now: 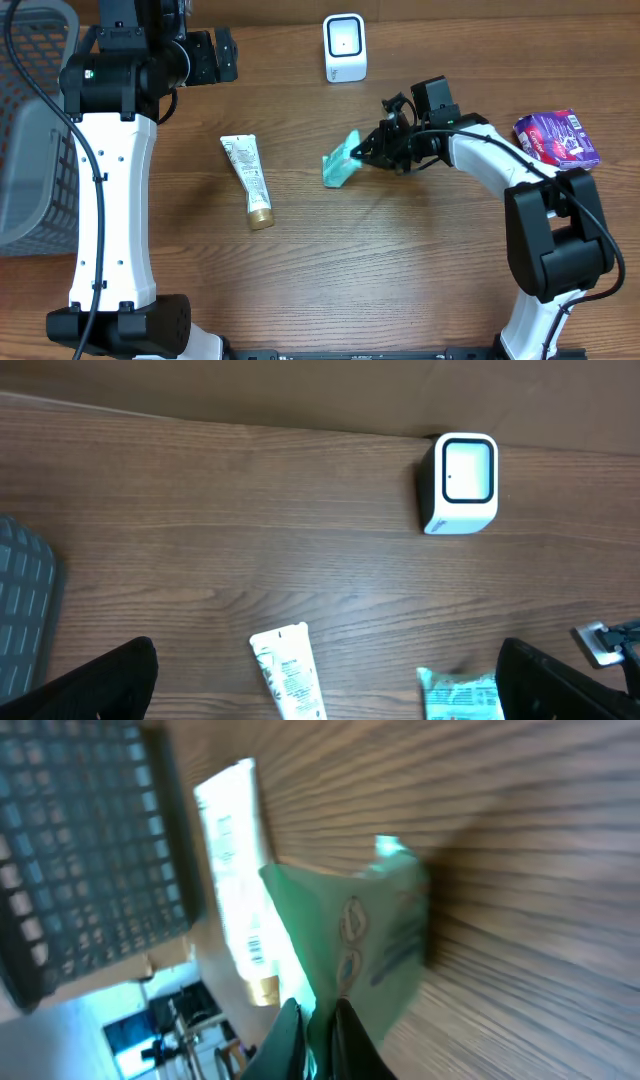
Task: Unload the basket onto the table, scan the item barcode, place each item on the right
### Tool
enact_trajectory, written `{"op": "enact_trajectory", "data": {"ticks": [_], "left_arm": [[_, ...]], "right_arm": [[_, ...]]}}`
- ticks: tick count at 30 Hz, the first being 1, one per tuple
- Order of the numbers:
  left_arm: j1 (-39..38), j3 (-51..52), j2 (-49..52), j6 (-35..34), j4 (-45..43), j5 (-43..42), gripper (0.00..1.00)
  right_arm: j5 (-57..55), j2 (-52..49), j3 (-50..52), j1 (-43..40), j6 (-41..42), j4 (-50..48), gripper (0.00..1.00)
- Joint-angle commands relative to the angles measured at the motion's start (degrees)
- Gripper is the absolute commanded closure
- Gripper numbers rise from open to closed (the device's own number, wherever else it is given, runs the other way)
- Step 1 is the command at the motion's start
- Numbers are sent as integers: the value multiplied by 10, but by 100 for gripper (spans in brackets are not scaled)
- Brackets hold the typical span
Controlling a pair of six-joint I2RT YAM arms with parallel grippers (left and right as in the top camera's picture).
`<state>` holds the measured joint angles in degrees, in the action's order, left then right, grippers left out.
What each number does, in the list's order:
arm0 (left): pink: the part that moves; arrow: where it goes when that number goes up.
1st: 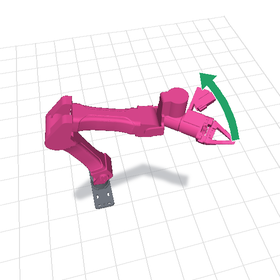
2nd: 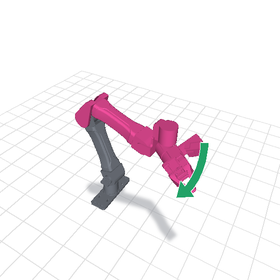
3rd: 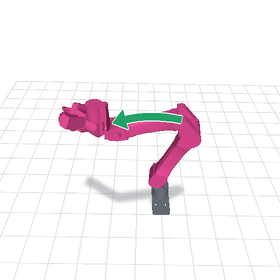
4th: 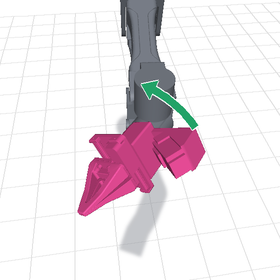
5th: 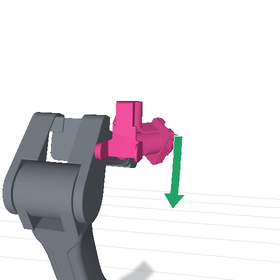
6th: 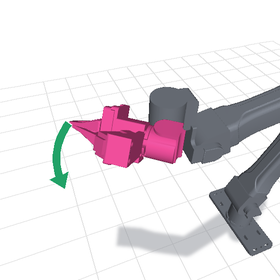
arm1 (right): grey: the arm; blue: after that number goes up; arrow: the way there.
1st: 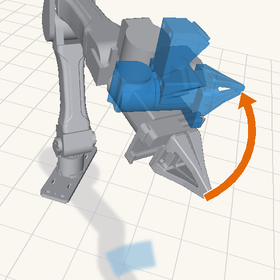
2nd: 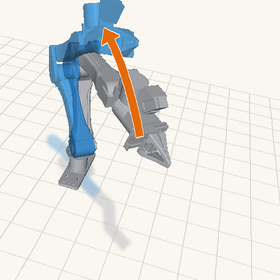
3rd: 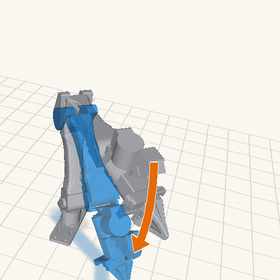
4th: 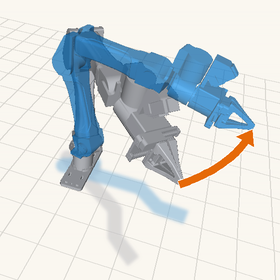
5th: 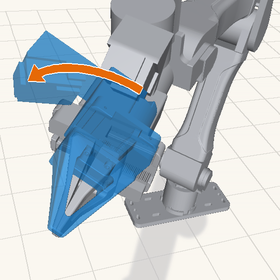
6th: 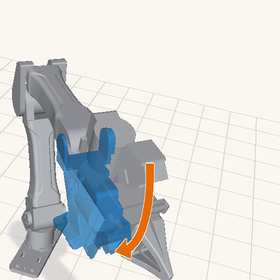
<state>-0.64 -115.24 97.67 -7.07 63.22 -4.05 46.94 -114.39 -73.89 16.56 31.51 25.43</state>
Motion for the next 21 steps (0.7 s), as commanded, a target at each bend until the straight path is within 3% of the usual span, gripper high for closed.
{"op": "enact_trajectory", "data": {"ticks": [1, 6, 13, 17, 21], "left_arm": [[-1, -8, 5, 11, 0, 2, 0], [-2, -8, 5, 11, 0, 2, 0], [-2, -8, 5, 11, 0, 2, 0], [-2, -8, 5, 11, 0, 2, 0], [-2, -8, 5, 11, 0, 2, 0]], "right_arm": [[-81, 4, 1, -13, -41, 41, 66], [-165, 4, -15, -31, -87, 122, 49], [-184, 21, -94, -27, -156, 217, 52], [-174, 21, -105, 21, -145, 185, 49], [-236, 8, -105, 82, -66, 101, 43]]}}
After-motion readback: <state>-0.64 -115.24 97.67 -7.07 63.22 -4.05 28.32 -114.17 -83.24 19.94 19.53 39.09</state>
